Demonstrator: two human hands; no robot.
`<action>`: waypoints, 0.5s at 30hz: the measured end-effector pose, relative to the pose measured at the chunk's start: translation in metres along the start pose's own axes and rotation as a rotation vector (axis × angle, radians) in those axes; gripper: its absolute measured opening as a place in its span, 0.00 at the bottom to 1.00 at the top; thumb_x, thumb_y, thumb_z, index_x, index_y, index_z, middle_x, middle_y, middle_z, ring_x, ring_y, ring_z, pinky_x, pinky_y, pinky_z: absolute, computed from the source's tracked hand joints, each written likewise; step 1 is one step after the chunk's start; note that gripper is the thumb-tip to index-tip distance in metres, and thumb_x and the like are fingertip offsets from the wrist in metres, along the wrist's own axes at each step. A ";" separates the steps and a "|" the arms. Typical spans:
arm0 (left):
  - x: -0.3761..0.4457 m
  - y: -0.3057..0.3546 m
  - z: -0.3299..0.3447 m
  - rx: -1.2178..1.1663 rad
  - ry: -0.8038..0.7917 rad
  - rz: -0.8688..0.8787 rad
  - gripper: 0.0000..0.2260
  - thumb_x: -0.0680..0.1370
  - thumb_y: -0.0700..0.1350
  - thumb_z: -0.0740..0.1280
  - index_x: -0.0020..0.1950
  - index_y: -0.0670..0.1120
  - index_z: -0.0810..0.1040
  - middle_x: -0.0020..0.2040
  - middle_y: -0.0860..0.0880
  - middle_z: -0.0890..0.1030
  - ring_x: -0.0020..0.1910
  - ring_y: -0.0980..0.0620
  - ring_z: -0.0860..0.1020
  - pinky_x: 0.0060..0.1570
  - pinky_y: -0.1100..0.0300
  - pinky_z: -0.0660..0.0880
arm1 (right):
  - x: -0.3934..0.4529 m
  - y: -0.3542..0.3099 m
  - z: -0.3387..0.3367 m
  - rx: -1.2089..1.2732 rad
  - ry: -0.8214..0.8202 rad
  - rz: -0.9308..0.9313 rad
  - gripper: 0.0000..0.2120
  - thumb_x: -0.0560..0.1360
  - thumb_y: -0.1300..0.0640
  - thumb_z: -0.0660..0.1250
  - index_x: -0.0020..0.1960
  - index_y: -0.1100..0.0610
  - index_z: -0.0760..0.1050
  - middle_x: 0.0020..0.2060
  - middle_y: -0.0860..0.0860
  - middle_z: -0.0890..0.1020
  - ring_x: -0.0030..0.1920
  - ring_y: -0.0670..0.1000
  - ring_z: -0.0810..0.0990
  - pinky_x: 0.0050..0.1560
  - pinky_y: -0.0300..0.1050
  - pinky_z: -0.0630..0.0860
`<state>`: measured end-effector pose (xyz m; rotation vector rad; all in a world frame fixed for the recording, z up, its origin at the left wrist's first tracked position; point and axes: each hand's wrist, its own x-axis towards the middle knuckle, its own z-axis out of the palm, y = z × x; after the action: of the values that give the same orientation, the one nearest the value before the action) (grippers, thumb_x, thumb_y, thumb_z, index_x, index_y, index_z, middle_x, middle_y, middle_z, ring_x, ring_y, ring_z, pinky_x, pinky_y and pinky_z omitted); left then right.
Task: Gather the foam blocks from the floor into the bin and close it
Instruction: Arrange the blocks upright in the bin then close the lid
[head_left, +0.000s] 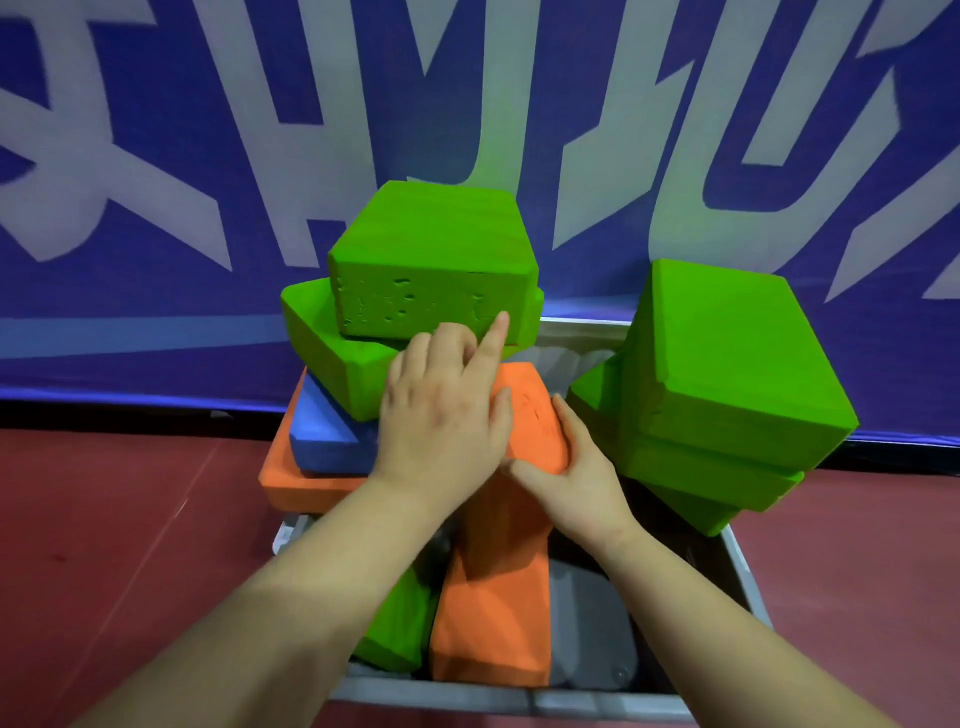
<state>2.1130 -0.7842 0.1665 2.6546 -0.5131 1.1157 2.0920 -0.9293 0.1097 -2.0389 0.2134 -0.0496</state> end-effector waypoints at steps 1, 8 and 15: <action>0.001 -0.002 -0.001 0.104 0.015 0.004 0.26 0.69 0.51 0.64 0.67 0.49 0.74 0.52 0.45 0.73 0.49 0.47 0.67 0.48 0.53 0.63 | 0.000 -0.001 0.000 0.004 0.001 -0.007 0.44 0.66 0.49 0.76 0.76 0.47 0.56 0.70 0.48 0.70 0.67 0.46 0.71 0.59 0.34 0.65; -0.006 -0.036 0.018 0.296 -0.038 0.083 0.47 0.64 0.54 0.74 0.76 0.54 0.52 0.77 0.41 0.48 0.76 0.40 0.49 0.68 0.31 0.51 | -0.005 0.001 0.000 -0.011 -0.002 -0.054 0.43 0.67 0.50 0.75 0.76 0.47 0.56 0.70 0.46 0.70 0.63 0.42 0.71 0.58 0.33 0.65; -0.019 -0.040 0.034 0.339 0.069 0.078 0.45 0.68 0.41 0.69 0.77 0.53 0.46 0.76 0.38 0.49 0.73 0.37 0.53 0.65 0.30 0.56 | -0.027 0.029 -0.018 -0.228 0.003 -0.081 0.47 0.66 0.48 0.75 0.76 0.45 0.50 0.71 0.46 0.67 0.67 0.48 0.71 0.57 0.37 0.67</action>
<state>2.1387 -0.7540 0.1272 2.8855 -0.4526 1.4254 2.0589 -0.9531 0.0936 -2.2747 0.1432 -0.0813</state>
